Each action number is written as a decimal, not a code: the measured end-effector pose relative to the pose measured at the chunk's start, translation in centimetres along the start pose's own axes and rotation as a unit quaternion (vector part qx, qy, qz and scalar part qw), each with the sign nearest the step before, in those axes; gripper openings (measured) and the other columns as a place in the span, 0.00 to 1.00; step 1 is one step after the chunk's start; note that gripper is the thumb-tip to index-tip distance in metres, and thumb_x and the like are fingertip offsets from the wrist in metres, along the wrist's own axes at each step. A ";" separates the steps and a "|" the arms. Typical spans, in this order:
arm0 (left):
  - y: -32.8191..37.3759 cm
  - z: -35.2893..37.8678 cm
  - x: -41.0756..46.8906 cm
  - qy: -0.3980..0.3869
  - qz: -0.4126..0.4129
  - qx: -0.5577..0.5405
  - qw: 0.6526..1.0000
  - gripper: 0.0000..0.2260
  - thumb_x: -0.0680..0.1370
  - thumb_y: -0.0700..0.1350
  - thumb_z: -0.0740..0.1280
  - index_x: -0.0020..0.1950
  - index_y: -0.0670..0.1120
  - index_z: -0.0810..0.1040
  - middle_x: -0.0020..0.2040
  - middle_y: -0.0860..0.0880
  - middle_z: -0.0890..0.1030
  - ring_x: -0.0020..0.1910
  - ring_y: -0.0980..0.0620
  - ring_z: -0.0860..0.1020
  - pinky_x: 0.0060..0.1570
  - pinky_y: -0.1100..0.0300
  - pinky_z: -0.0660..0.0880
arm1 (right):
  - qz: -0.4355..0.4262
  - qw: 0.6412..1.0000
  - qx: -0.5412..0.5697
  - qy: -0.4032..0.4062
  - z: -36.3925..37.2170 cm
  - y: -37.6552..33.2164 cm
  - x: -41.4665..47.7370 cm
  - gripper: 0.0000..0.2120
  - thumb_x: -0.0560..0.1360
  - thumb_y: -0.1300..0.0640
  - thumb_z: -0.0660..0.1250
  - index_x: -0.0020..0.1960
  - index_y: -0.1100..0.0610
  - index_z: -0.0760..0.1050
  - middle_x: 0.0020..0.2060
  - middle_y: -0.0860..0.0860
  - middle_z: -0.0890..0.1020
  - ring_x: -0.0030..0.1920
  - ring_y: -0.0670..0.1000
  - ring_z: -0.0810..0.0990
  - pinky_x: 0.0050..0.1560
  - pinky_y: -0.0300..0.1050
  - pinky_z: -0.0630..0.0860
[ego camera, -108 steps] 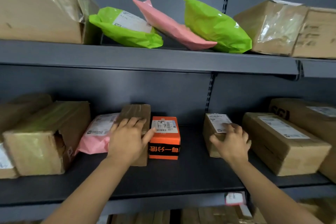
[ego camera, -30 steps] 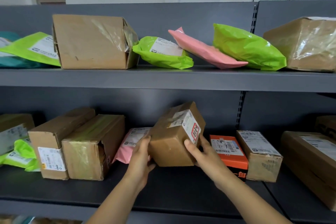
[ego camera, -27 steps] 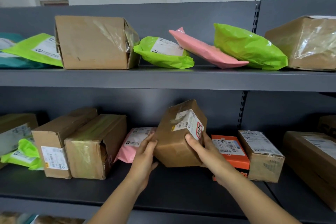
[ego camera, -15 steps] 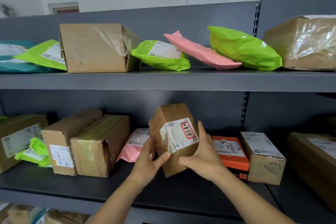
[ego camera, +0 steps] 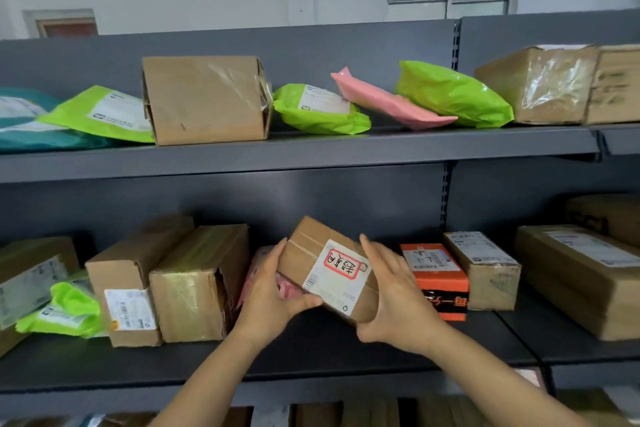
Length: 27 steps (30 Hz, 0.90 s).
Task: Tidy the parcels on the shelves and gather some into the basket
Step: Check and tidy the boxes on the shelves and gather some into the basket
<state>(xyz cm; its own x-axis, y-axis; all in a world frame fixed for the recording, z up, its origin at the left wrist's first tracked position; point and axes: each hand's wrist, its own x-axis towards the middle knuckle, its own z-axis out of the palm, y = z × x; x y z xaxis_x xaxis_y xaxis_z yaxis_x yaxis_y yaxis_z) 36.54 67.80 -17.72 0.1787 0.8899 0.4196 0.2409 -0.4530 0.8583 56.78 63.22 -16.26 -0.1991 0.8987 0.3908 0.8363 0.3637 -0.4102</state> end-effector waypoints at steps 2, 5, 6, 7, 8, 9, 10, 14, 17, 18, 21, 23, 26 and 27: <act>-0.2 -0.8 -0.6 -0.011 0.014 -0.017 1.000 0.43 0.64 0.34 0.78 0.71 0.52 0.60 0.59 0.59 0.73 0.53 0.76 0.71 0.54 0.75 0.72 | 0.010 1.000 -0.014 0.014 0.5 -1.4 -0.8 0.60 0.62 0.52 0.77 0.74 0.43 0.32 0.72 0.40 0.48 0.72 0.44 0.47 0.75 0.48 0.50; -0.8 -2.2 -1.5 -0.037 0.028 -0.011 0.999 0.42 0.63 0.37 0.79 0.69 0.55 0.60 0.60 0.61 0.71 0.52 0.77 0.71 0.52 0.75 0.71 | 0.025 0.998 -0.041 0.034 1.0 -3.6 -2.7 0.60 0.62 0.52 0.77 0.72 0.41 0.32 0.71 0.39 0.49 0.72 0.42 0.46 0.72 0.42 0.47; -1.2 -2.6 -1.7 -0.051 0.029 -0.006 0.998 0.43 0.62 0.40 0.80 0.70 0.56 0.61 0.62 0.60 0.71 0.55 0.73 0.72 0.56 0.69 0.73 | 0.032 0.997 -0.055 0.034 1.0 -4.1 -3.6 0.59 0.62 0.52 0.77 0.72 0.41 0.32 0.69 0.37 0.49 0.70 0.40 0.45 0.70 0.40 0.47; -1.6 -2.9 -1.9 -0.068 0.028 0.003 0.997 0.45 0.61 0.44 0.81 0.71 0.57 0.60 0.65 0.58 0.70 0.58 0.68 0.72 0.61 0.63 0.72 | 0.036 0.996 -0.073 0.030 0.8 -4.6 -4.6 0.59 0.62 0.52 0.77 0.71 0.40 0.32 0.67 0.35 0.48 0.68 0.37 0.44 0.68 0.39 0.47; -1.8 -3.1 -2.2 -0.087 0.026 0.016 0.996 0.47 0.61 0.46 0.82 0.72 0.59 0.59 0.67 0.58 0.68 0.61 0.63 0.71 0.63 0.60 0.70 | 0.036 0.995 -0.094 0.025 0.6 -5.0 -5.6 0.58 0.62 0.51 0.77 0.70 0.38 0.33 0.65 0.33 0.46 0.66 0.36 0.43 0.67 0.39 0.47; -2.0 -3.2 -2.5 -0.110 0.028 0.034 0.993 0.49 0.60 0.48 0.82 0.73 0.60 0.56 0.67 0.58 0.66 0.64 0.60 0.68 0.64 0.60 0.67 | 0.036 0.992 -0.117 0.020 0.2 -5.3 -6.7 0.57 0.62 0.50 0.77 0.70 0.37 0.34 0.64 0.33 0.46 0.65 0.35 0.43 0.68 0.40 0.48; -1.9 -3.0 -2.7 -0.136 0.045 0.052 0.988 0.51 0.60 0.48 0.82 0.74 0.61 0.54 0.67 0.59 0.63 0.65 0.59 0.66 0.65 0.61 0.65 | 0.039 0.989 -0.141 0.017 -0.2 -5.5 -7.8 0.59 0.62 0.49 0.77 0.70 0.36 0.32 0.65 0.33 0.47 0.65 0.36 0.43 0.69 0.42 0.50; 0.0 -1.0 -3.4 -0.211 0.194 0.163 0.944 0.56 0.61 0.53 0.80 0.76 0.59 0.44 0.71 0.65 0.50 0.72 0.60 0.52 0.71 0.60 0.56 | 0.077 0.977 -0.197 0.019 -2.6 -6.7 -12.7 0.60 0.60 0.45 0.74 0.69 0.33 0.27 0.71 0.39 0.47 0.71 0.44 0.47 0.73 0.50 0.52; 2.8 1.9 -4.3 -0.261 0.266 0.204 0.905 0.57 0.63 0.60 0.76 0.73 0.62 0.33 0.70 0.70 0.37 0.73 0.64 0.41 0.74 0.56 0.50 | 0.122 0.970 -0.211 0.022 -4.3 -7.2 -16.9 0.58 0.61 0.43 0.73 0.70 0.36 0.28 0.70 0.38 0.46 0.71 0.40 0.43 0.74 0.47 0.47; 4.0 3.0 -4.8 -0.289 0.279 0.209 0.892 0.58 0.63 0.60 0.76 0.72 0.63 0.31 0.70 0.71 0.37 0.72 0.66 0.40 0.74 0.54 0.50 | 0.144 0.969 -0.199 0.030 -4.8 -7.2 -18.6 0.57 0.62 0.44 0.73 0.70 0.38 0.30 0.70 0.37 0.46 0.69 0.38 0.42 0.74 0.45 0.47; 7.6 6.7 -6.9 -0.355 0.306 0.242 0.849 0.57 0.64 0.59 0.76 0.75 0.59 0.34 0.74 0.65 0.40 0.73 0.62 0.42 0.74 0.52 0.50 | 0.213 0.962 -0.165 0.052 -6.1 -6.8 -24.2 0.56 0.62 0.47 0.74 0.72 0.40 0.34 0.69 0.36 0.47 0.70 0.38 0.44 0.75 0.46 0.49; 9.9 9.8 -9.2 -0.389 0.327 0.248 0.825 0.55 0.64 0.60 0.75 0.76 0.57 0.38 0.75 0.61 0.43 0.75 0.57 0.46 0.73 0.54 0.50 | 0.254 0.952 -0.163 0.058 -7.2 -6.6 -28.8 0.56 0.61 0.45 0.73 0.71 0.39 0.33 0.68 0.34 0.47 0.71 0.41 0.46 0.75 0.47 0.50; 12.8 15.2 -14.1 -0.438 0.350 0.214 0.800 0.54 0.62 0.61 0.76 0.76 0.56 0.42 0.76 0.58 0.46 0.75 0.57 0.51 0.74 0.54 0.54 | 0.321 0.929 -0.171 0.066 -9.0 -6.8 -36.5 0.56 0.62 0.46 0.73 0.72 0.40 0.33 0.70 0.36 0.47 0.72 0.42 0.46 0.74 0.41 0.49; 14.0 17.1 -16.1 -0.450 0.356 0.197 0.795 0.54 0.61 0.61 0.76 0.76 0.56 0.43 0.76 0.58 0.48 0.74 0.58 0.52 0.74 0.54 0.55 | 0.345 0.919 -0.174 0.075 -9.7 -6.9 -39.3 0.56 0.63 0.47 0.74 0.73 0.42 0.35 0.71 0.37 0.47 0.71 0.41 0.46 0.73 0.38 0.48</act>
<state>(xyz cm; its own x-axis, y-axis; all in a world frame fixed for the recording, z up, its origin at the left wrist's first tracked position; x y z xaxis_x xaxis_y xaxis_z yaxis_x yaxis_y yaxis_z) 53.31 46.20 -17.53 0.9712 0.0828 0.2236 0.0215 -0.9644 0.2637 63.79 22.97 -20.82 0.4901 0.8332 0.2562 0.8556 -0.4036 -0.3240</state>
